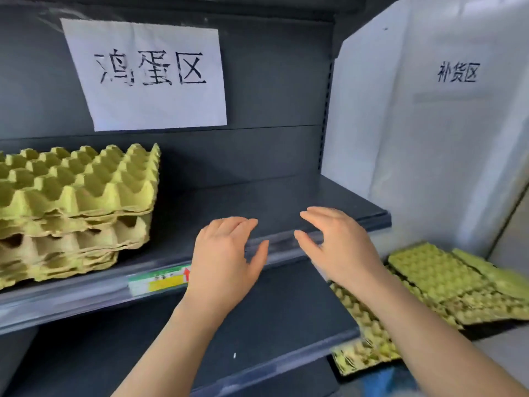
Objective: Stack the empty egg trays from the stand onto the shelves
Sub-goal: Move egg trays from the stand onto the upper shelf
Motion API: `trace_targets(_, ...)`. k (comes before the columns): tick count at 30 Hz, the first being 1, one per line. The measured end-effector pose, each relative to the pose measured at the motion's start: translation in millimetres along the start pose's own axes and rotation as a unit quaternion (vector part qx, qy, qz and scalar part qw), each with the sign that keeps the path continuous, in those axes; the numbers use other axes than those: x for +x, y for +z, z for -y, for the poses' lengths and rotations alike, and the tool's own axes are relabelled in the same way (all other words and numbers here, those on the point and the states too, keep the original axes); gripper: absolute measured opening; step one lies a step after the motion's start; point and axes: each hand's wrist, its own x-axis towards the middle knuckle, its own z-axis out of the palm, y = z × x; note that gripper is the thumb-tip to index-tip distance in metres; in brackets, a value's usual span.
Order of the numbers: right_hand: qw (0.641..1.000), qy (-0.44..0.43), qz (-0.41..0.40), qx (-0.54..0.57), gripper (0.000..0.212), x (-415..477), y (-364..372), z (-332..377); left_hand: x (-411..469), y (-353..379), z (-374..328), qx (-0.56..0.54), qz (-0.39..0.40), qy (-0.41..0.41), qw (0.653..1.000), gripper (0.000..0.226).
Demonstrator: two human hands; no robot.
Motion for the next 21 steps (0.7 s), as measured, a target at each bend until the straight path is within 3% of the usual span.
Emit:
trace_targets(6, 0.995, 0.057, 0.055, -0.064, 0.028, -47, -38, -133, 10, 105, -106, -0.070, 0.054, 0.013, 0.996, 0.043)
trace_targets(12, 0.986, 0.111, 0.077, -0.101, 0.034, -90, -61, -266, 16, 217, -201, -0.100, 0.124, 0.029, 0.987, 0.047)
trace_targets(21, 0.962, 0.220, 0.111, -0.121, 0.032, -108, -59, -437, 39, 379, -289, -0.098, 0.249, 0.034, 0.963, 0.033)
